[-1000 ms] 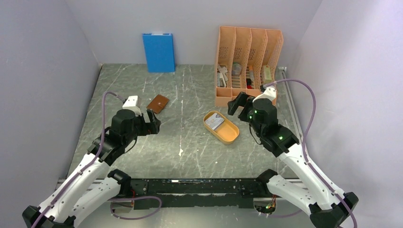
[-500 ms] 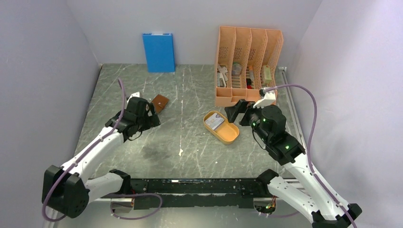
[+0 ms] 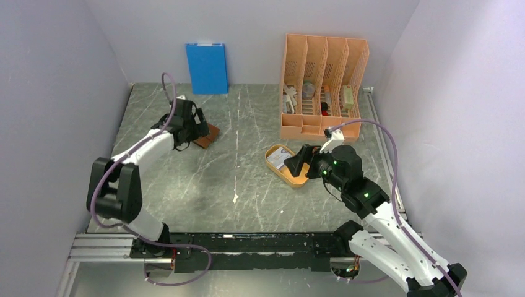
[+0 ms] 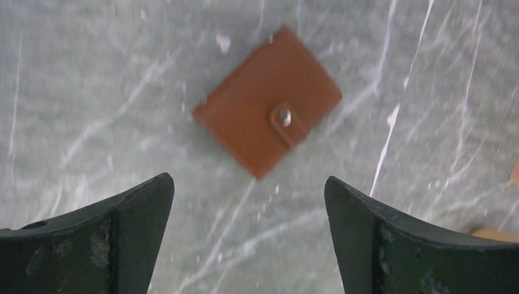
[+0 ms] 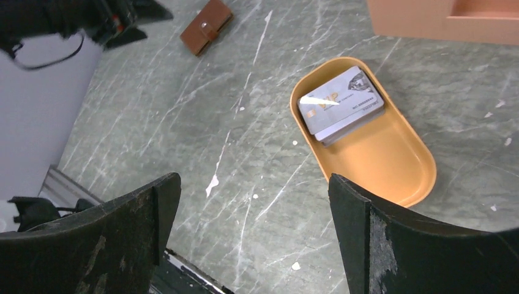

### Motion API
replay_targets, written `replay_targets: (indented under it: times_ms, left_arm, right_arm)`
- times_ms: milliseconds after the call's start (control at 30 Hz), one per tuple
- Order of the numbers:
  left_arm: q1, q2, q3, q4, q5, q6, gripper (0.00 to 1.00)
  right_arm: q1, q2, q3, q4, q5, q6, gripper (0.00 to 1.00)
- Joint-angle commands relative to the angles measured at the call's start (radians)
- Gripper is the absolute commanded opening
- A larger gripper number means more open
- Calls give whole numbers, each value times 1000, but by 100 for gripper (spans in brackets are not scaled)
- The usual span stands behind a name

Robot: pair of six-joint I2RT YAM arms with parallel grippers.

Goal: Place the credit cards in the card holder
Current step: Move the card holder to the center of the board.

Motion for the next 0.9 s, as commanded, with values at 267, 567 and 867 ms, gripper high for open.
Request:
replay_targets:
  times_ms: [267,567,867]
  left_arm:
    - [111,383,315,127,232,131,97]
    - [105,443,319,115,279,201,92]
    - [12,420,237,30,199,212,87]
  right_arm:
    - [1,-15,48,-51,-91,-11,94]
    - [0,-62,65,-81,-72,4,94]
    - [0,-46,77,-73,-65,-5,93]
